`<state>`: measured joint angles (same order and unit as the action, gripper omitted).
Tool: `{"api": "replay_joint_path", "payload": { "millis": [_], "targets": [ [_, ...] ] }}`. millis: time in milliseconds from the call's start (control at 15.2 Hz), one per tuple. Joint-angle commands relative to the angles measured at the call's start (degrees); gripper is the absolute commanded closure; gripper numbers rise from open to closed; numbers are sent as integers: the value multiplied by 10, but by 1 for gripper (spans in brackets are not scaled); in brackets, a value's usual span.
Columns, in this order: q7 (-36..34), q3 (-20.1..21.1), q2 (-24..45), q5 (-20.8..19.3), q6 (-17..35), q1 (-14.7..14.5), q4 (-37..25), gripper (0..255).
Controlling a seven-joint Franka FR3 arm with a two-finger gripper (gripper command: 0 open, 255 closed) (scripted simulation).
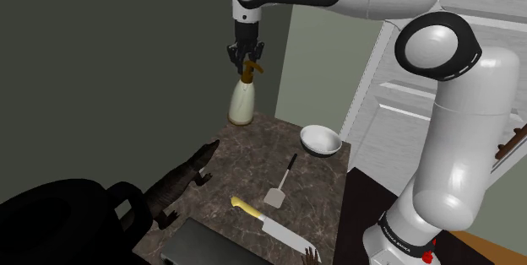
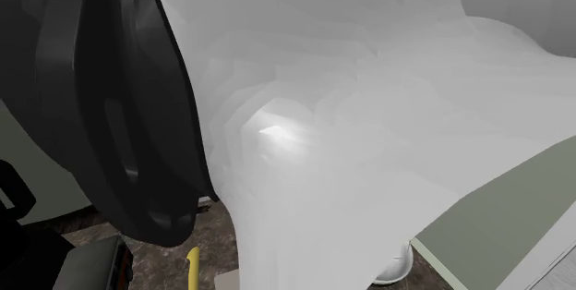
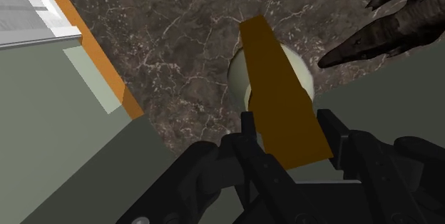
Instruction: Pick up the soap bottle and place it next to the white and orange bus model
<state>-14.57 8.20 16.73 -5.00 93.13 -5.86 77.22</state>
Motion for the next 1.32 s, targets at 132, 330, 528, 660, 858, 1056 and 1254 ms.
{"api": "replay_joint_path", "payload": {
  "millis": [132,330,528,660,858,1056,1254],
  "targets": [
    [1,0,7,-1,-35,-2,-43,255],
    [2,0,14,-2,-56,-3,-70,255],
    [-32,12,-17,0,-44,-23,-25,255],
    [-55,21,-34,1,-39,-37,-2,255],
    [-91,35,-54,2,-33,-58,26,255],
    [-128,50,-69,3,-30,-79,45,255],
    [-166,66,-77,4,-29,-101,57,255]
  ]
}}
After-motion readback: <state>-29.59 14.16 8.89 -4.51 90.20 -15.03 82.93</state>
